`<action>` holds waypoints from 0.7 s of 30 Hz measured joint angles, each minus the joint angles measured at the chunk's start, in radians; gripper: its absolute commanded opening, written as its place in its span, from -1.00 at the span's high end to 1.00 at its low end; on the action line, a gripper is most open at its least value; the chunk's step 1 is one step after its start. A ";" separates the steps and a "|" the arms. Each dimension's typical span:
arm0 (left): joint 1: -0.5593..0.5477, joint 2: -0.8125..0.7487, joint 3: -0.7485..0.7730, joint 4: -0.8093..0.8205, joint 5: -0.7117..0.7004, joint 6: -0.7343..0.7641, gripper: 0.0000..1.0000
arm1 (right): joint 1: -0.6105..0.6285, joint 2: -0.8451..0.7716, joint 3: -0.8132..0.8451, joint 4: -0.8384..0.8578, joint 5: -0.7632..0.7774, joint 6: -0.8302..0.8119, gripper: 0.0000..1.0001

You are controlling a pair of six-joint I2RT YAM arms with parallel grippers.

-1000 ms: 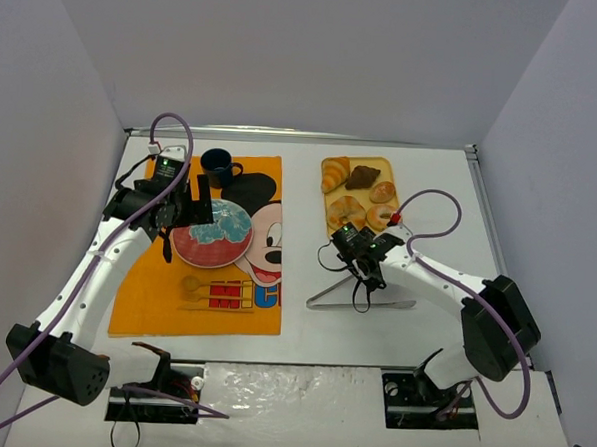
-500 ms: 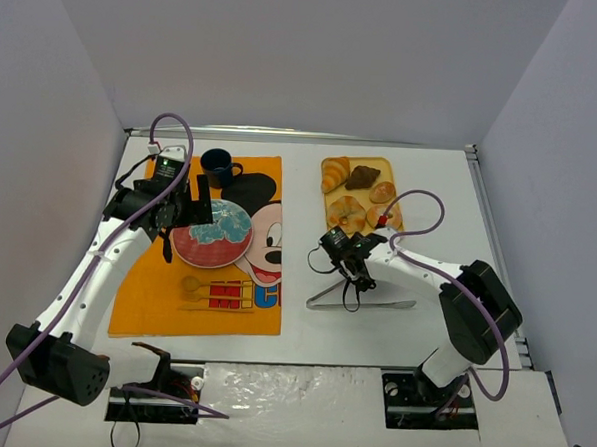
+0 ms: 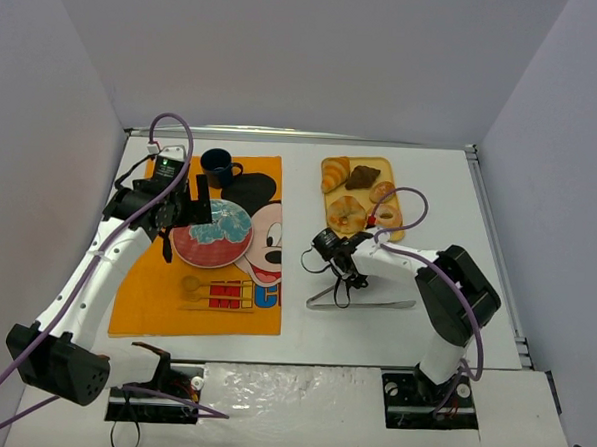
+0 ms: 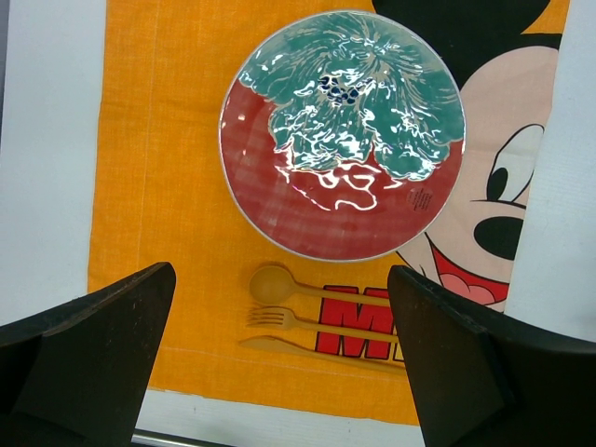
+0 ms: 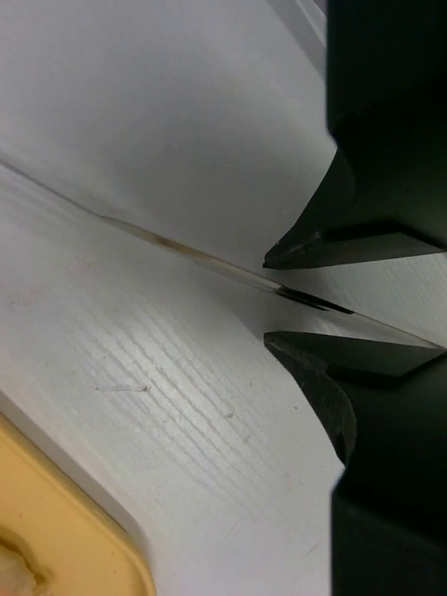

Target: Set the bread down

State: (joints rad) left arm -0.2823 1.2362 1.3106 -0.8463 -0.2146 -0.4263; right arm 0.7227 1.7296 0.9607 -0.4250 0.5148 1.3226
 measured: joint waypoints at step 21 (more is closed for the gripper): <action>0.009 0.000 -0.027 0.001 -0.004 0.005 -0.94 | -0.016 0.045 0.103 0.007 0.022 -0.365 0.74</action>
State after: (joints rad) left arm -0.2733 1.2362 1.2831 -0.8455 -0.2184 -0.4217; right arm 0.7071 1.7750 1.0639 -0.4176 0.5367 0.9577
